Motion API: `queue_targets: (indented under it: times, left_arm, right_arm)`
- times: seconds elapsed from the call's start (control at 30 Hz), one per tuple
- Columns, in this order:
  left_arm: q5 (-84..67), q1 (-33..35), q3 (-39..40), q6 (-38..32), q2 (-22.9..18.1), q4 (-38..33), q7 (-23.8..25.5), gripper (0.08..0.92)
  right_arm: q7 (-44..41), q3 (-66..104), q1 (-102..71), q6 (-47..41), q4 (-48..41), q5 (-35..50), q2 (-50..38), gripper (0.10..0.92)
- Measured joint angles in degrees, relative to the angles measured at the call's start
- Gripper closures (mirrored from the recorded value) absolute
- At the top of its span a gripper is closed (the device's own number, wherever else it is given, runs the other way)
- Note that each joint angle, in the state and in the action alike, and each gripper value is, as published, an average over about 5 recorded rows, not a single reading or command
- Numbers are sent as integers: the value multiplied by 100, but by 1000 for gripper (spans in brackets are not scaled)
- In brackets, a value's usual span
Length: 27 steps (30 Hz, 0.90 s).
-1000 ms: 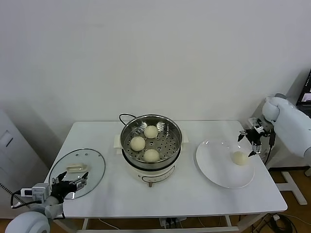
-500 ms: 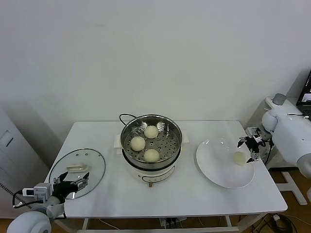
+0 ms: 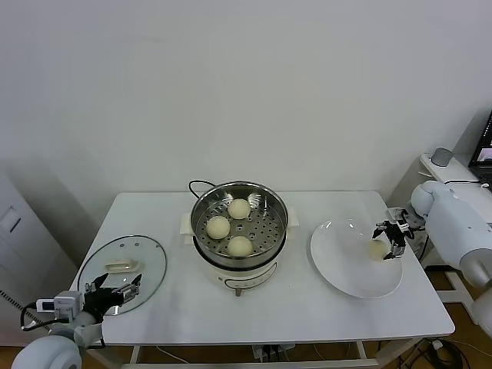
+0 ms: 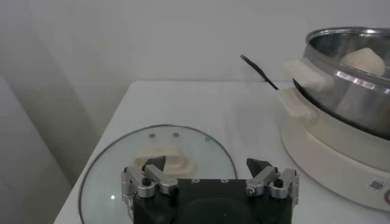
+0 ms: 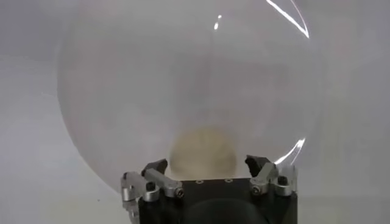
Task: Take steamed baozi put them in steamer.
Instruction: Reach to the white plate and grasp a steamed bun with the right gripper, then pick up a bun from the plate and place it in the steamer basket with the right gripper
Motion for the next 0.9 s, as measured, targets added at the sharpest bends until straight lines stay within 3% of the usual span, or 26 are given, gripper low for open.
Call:
queue_targets:
  times: [0.43, 0.67, 0.9]
  left_arm:
    - [3, 15, -11, -5, -29, -11, -6, 177]
    - [34, -9, -8, 42, -63, -23, -39, 177]
    - [94, -12, -23, 97, -104, -89, -79, 177]
  right_arm:
    - [-137, 164, -22, -40, -87, -52, 33, 584]
    - [-350, -193, 156, -209, 130, 350, -100, 584]
    - [-644, -1235, 760, -590, 648, 1337, -340, 584]
